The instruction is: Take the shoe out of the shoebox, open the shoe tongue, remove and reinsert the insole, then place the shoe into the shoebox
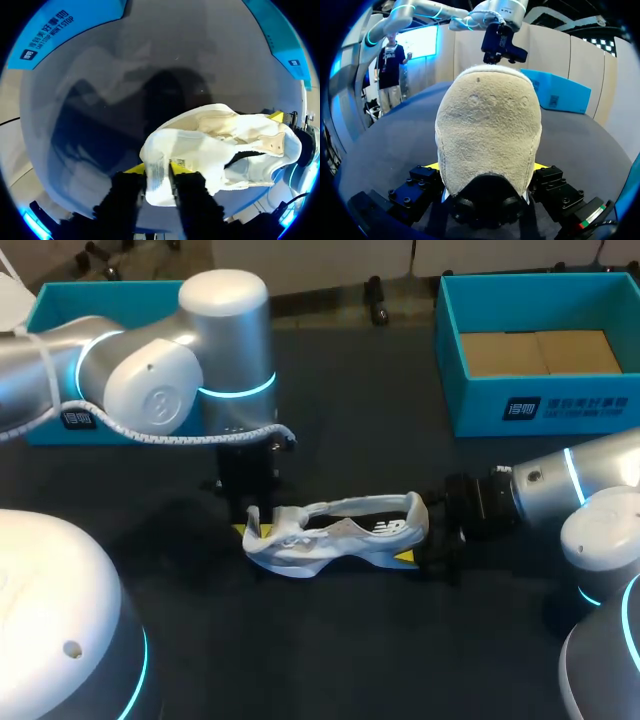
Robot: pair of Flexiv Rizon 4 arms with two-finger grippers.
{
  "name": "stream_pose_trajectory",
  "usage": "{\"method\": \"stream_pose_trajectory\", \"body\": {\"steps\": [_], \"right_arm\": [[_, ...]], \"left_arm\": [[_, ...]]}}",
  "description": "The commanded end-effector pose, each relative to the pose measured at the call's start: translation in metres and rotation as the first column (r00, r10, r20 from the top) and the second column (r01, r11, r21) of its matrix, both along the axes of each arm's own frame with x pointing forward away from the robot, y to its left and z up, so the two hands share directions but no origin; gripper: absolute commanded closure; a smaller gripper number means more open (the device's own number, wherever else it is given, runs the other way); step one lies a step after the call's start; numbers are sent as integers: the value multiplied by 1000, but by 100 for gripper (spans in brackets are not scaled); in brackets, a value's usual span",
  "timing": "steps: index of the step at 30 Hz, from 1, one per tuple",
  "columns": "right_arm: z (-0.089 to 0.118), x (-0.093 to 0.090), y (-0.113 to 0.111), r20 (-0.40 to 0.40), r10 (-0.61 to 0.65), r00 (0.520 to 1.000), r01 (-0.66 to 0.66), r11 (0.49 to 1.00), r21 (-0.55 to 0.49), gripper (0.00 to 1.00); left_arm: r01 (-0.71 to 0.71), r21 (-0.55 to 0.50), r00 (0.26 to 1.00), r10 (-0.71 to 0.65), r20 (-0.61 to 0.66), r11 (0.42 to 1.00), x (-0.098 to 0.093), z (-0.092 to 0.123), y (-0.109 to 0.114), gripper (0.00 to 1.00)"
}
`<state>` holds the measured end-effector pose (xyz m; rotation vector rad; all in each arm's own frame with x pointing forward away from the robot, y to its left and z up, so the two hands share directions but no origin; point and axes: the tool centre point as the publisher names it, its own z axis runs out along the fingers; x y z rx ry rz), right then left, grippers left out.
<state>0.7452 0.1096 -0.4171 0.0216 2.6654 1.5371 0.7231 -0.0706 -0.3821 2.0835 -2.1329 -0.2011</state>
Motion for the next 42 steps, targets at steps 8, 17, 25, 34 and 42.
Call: {"method": "stream_pose_trajectory", "body": {"steps": [8, 17, 25, 34, 42], "right_arm": [[-1, 0, 0, -1, 0, 1000, 0, 1000, -6, 100], [-1, 0, 0, -1, 0, 1000, 0, 1000, -6, 100], [-1, 0, 0, -1, 0, 1000, 0, 1000, -6, 100], [-1, 0, 0, -1, 0, 1000, 0, 1000, -6, 100], [-1, 0, 0, -1, 0, 1000, 0, 1000, -6, 100]], "left_arm": [[0, -30, 1000, 1, 25, 1000, -3, 13, 9, 33], [80, -96, 995, -74, 67, 992, 1, 43, 3, 1], [246, -101, 962, -230, 147, 964, 11, 72, -15, 0], [501, -61, 848, -476, 233, 863, 22, 104, -35, 0], [728, -2, 659, -699, 276, 685, 36, 137, -47, 22]]}}
